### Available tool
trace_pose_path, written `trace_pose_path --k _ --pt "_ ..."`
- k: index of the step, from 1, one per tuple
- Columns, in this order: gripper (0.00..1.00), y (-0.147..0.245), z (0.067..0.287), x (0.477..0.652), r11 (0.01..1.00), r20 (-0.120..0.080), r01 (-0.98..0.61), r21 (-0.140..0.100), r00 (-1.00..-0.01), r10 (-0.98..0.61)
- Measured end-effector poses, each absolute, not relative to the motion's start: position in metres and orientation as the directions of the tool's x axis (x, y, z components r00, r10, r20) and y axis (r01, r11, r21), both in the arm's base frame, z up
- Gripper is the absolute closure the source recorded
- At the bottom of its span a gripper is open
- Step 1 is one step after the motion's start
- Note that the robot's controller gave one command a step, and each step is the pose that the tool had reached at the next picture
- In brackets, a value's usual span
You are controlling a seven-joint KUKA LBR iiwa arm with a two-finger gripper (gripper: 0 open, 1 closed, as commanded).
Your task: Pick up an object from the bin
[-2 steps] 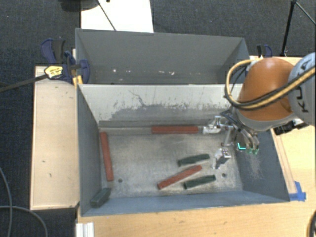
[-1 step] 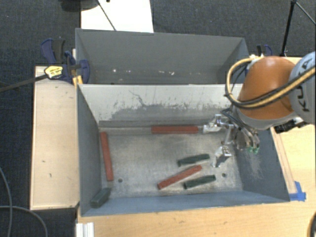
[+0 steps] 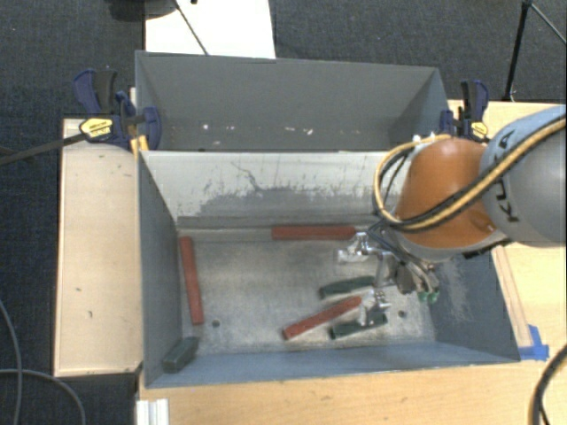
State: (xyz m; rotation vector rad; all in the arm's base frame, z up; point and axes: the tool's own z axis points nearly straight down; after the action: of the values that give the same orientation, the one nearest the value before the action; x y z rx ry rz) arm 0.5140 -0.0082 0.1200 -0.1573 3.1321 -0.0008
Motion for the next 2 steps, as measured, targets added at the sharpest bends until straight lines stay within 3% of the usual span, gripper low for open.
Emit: trace_pose_path --k 1,2 --pt "0.00 0.018 0.122 0.496 0.994 0.000 -0.109 0.001 -0.994 -0.109" --pt "0.00 -0.007 0.106 0.536 0.993 -0.004 -0.120 0.000 -0.993 -0.120"
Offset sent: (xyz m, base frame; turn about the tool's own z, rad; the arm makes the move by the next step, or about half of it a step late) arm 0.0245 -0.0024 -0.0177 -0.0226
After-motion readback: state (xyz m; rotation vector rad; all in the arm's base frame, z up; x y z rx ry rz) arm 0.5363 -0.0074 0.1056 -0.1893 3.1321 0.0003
